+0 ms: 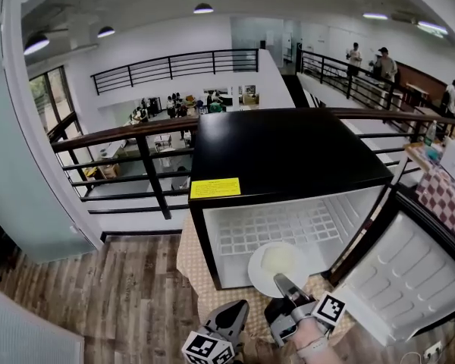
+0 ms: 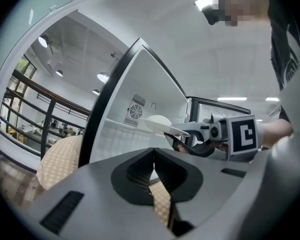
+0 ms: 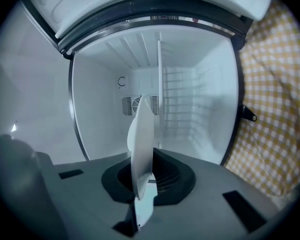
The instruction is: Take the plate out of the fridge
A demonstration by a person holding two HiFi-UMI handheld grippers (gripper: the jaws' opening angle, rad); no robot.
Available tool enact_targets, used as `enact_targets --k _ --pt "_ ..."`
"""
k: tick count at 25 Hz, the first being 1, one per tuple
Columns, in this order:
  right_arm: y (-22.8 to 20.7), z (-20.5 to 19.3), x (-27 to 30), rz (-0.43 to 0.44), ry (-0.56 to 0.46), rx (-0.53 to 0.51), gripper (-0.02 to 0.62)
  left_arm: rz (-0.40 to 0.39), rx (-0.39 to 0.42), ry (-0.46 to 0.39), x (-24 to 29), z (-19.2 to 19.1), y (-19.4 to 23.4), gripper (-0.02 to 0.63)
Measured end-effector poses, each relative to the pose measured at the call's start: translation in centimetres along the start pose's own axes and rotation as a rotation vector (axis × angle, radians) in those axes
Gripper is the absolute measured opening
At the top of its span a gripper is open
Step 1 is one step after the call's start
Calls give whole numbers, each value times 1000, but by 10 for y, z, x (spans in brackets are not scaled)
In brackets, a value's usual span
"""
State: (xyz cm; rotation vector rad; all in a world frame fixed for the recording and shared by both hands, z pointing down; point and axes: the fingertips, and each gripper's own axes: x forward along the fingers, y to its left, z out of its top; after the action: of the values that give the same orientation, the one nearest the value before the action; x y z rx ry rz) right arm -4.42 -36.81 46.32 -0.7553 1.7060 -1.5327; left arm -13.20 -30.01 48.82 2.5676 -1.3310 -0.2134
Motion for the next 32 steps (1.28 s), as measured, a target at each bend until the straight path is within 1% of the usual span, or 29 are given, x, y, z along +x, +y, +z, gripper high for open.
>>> enact_targets --k 8,17,23,27,32 --pt "13 -5 -65 -11 71 -7 39 46 4 -37 -22 -4 -61 9" --pt "15 -14 -136 -22 115 3 40 56 21 -59 -41 -17 -124 9" --pt "11 -22 -177 -31 127 9 40 71 -6 -64 -59 -36 -153 9" --pt "9 -25 -199 -36 132 8 40 57 -11 -67 -65 -43 -172 9" --pt "13 -30 -215 -25 134 5 39 50 -14 -74 -71 -45 -182 9"
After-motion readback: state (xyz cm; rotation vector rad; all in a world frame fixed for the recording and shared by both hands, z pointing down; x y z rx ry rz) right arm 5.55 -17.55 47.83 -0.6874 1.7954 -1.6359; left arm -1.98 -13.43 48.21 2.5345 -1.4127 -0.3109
